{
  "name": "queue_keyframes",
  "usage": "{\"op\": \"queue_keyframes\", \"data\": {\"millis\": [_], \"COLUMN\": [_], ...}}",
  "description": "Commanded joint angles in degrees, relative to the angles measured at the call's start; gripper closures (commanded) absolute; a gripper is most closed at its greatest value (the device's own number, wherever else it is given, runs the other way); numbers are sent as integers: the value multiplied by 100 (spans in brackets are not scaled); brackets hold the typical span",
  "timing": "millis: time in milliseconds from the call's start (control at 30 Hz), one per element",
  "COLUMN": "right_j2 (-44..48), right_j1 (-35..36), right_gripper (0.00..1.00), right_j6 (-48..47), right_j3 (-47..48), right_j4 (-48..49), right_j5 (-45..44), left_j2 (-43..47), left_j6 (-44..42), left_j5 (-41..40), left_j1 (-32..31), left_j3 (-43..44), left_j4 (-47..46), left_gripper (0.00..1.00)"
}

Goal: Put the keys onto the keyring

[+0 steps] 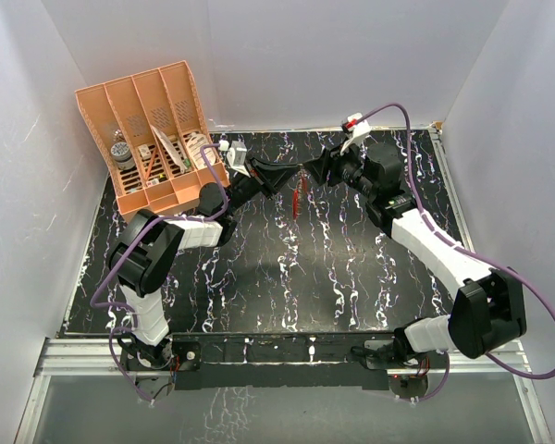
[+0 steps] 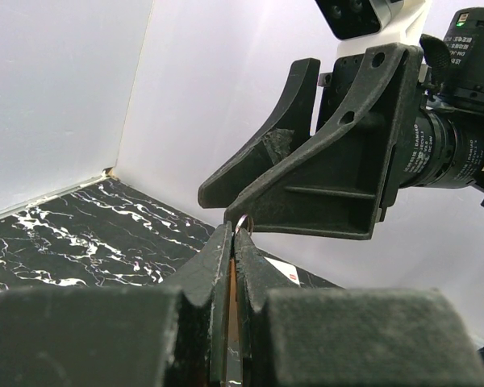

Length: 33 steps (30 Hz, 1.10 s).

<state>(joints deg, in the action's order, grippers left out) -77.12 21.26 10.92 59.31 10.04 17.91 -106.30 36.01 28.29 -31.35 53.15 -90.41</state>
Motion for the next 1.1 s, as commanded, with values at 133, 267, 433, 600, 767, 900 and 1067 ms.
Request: {"op": "queue_keyframes", "data": {"millis": [133,267,433,600,767,900,1067], "right_j2": [-52,-109,-207,-236,-111,21,102], "right_j1": [7,90,273,340,271,157,125], "right_gripper": [58,59,59,58,58,58,57], "right_j6": [164,292,329,337,325,318,247], "right_j3": [371,416,530,561,459,402,365], "right_j4": [83,111,56,-2,-27,-25,126], "right_j5": [121,105,-62,-279,-571,-735,-571], "left_j2": [314,230,120,113,300,473,553], "left_j6": [-83,-118,-253,-412,-608,-715,-648], "left_j5": [-214,-357,-574,-761,-996,-1180,-1395], "left_j1": [-27,-74,-168,-240,-250,-249,-256], "left_j3": [234,343,467,480,321,231,196], "left_j4": [-1189,-1190,-1194,-1189,-1194,-1190,-1191], "left_gripper": [100,100,100,100,100,100,100]}}
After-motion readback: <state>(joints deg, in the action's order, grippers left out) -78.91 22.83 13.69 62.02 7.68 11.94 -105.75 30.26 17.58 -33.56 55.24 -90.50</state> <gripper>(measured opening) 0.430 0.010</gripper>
